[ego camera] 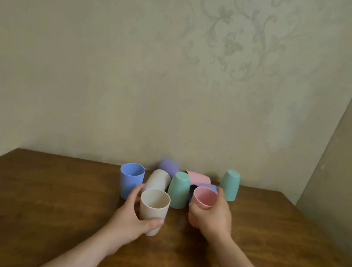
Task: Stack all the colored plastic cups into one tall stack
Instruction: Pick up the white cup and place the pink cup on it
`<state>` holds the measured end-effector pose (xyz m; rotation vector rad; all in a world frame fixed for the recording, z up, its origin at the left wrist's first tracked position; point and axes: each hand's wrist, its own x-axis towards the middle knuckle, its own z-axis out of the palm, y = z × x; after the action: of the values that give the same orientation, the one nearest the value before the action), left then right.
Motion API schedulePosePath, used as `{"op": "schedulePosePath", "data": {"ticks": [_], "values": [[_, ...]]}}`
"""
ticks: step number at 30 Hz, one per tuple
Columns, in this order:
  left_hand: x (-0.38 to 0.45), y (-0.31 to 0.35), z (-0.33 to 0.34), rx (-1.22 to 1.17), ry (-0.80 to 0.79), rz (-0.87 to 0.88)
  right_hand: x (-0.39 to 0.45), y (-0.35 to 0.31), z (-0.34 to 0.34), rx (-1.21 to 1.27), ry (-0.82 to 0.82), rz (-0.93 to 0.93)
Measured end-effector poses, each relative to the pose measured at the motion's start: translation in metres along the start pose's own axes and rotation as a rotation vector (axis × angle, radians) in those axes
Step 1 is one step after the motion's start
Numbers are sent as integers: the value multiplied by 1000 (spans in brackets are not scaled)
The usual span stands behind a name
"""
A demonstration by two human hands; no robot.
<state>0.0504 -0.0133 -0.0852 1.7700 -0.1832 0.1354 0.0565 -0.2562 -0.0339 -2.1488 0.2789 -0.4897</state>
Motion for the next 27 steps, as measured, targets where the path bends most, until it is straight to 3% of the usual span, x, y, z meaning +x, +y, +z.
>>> {"op": "schedulePosePath", "data": {"ticks": [6,12,18,27], "values": [[8,8,14,1,28,57,1,7,-5,140,-36,91],[7,11,39,-114,151,25,-4,-52,-13,238,25,-241],[8,11,37,-171,106,12,5,-103,-8,475,-163,-247],[16,10,33,-107,-24,-38,-16,-75,28,249,-337,-302]]}}
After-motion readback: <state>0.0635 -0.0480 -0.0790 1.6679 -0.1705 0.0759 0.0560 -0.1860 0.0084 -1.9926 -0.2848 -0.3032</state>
